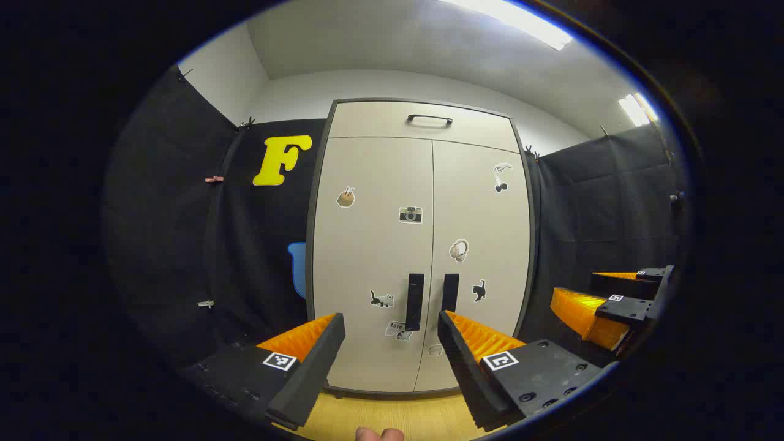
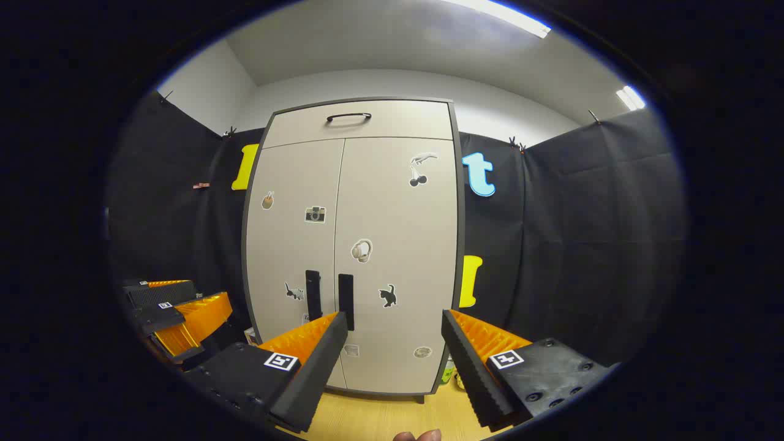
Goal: Open the right door of the double-door shoe cabinet with the right hand, and open the left door with the left hand.
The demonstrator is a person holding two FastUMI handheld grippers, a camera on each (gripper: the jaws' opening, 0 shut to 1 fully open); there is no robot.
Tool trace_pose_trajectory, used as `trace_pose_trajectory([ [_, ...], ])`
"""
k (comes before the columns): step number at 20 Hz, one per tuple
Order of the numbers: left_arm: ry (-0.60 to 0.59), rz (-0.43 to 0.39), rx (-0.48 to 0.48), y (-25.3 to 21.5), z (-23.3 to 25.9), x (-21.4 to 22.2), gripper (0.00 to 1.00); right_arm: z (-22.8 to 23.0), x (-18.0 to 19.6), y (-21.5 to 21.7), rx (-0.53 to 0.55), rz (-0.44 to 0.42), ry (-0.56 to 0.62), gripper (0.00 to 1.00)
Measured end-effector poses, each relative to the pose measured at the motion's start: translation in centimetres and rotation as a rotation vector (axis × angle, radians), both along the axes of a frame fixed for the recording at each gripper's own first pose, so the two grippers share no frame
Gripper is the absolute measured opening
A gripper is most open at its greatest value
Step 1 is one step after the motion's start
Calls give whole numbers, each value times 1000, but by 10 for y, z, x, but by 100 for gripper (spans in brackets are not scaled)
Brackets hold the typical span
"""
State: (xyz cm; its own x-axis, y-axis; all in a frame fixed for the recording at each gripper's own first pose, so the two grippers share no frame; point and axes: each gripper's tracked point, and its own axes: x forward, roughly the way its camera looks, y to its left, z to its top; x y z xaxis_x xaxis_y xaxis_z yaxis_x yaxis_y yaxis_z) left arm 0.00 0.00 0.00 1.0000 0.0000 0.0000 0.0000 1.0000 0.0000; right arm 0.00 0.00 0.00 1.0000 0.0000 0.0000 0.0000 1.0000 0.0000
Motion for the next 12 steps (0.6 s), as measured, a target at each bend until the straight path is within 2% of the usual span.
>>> trace_pose_trajectory([
  [12,8,4,4,2,-2,0,94,-3,2,6,13,11,23,97],
])
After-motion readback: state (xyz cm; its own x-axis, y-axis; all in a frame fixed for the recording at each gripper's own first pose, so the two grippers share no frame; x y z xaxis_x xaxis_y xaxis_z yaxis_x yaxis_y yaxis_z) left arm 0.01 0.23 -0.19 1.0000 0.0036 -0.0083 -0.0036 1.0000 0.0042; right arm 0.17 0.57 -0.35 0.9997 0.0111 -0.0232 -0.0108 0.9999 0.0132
